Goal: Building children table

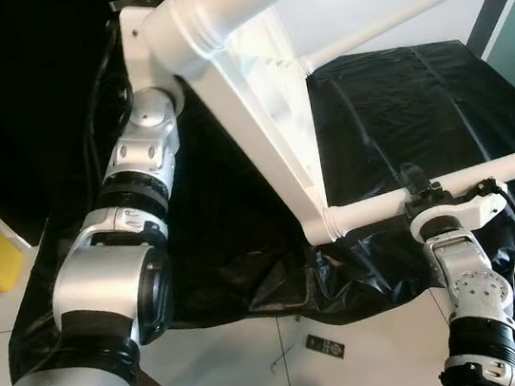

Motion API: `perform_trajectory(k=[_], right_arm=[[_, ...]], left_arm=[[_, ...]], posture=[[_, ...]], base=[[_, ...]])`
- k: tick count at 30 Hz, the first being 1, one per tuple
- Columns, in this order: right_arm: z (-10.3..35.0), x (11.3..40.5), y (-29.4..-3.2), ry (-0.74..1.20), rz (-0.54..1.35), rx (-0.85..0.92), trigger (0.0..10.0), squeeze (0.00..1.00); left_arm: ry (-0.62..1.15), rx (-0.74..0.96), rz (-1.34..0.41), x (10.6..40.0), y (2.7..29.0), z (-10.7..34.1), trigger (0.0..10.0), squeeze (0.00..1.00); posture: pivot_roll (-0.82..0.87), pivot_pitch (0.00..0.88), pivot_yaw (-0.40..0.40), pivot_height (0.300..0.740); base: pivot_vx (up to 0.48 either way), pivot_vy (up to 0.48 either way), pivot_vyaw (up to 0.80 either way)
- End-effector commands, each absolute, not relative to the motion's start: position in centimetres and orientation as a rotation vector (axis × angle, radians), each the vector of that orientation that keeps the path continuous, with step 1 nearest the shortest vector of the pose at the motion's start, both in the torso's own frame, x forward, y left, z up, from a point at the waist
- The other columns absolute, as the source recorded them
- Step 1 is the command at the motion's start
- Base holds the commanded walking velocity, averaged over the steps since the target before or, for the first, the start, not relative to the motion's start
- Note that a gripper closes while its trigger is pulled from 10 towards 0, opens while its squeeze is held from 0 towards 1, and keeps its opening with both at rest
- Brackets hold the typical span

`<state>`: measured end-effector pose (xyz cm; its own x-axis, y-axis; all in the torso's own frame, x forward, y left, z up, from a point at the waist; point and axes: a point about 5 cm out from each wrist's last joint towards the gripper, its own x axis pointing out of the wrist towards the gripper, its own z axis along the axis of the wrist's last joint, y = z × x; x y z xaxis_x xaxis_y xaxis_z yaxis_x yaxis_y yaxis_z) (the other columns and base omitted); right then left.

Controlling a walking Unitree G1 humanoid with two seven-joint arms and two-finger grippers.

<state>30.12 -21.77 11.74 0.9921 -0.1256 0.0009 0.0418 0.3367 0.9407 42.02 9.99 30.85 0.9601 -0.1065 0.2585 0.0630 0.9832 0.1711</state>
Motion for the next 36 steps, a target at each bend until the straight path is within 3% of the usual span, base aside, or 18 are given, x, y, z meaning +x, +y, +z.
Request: perform_trajectory(k=[1,7,8,14,24,25,28,36], right_arm=[[10.2,30.0,-19.8,-0.01,-0.085,1.349,10.0,0.0],[9.6,29.9,-19.8,-0.011,-0.114,1.444,10.0,0.0],[9.4,29.8,-19.9,-0.017,-0.13,1.468,10.0,1.0],[8.7,29.3,-20.2,-0.024,-0.182,1.568,10.0,1.0],[8.2,27.7,-19.4,-0.008,-0.217,1.574,10.0,1.0],[8.2,27.3,-19.2,-0.008,-0.231,1.557,10.0,0.0],[8.3,27.0,-19.2,-0.007,-0.24,1.548,10.0,0.0],[7.7,22.5,-18.5,0.038,-0.3,1.491,10.0,0.0]], left_arm=[[-0.275,0.181,-0.158,42.0,8.8,31.0,10.0,0.0],[-0.294,0.18,-0.19,41.7,7.9,31.5,10.0,0.0],[-0.295,0.175,-0.204,41.7,7.5,31.5,10.0,0.0],[-0.307,0.186,-0.249,41.4,6.4,31.5,10.0,0.0],[-0.3,0.203,-0.255,41.4,6.4,31.2,10.0,0.0],[-0.302,0.205,-0.256,41.4,6.4,31.2,10.0,0.0],[-0.304,0.206,-0.257,41.4,6.4,31.3,10.0,0.0],[-0.305,0.221,-0.268,41.3,6.7,31.2,10.0,0.0]], posture=[[0.0,0.031,0.008,0.74],[0.0,0.035,0.017,0.74],[0.0,0.041,0.022,0.74],[0.01,0.069,0.028,0.74],[0.02,0.083,0.033,0.74],[0.02,0.086,0.036,0.74],[0.02,0.086,0.036,0.74],[0.02,0.107,0.063,0.74]], base=[[0.0,0.0,0.0],[0.0,0.0,0.0],[0.0,0.0,0.0],[0.0,0.0,0.0],[0.0,0.0,0.0],[0.0,0.0,0.0],[0.0,0.0,0.0],[0.0,0.0,0.0]])
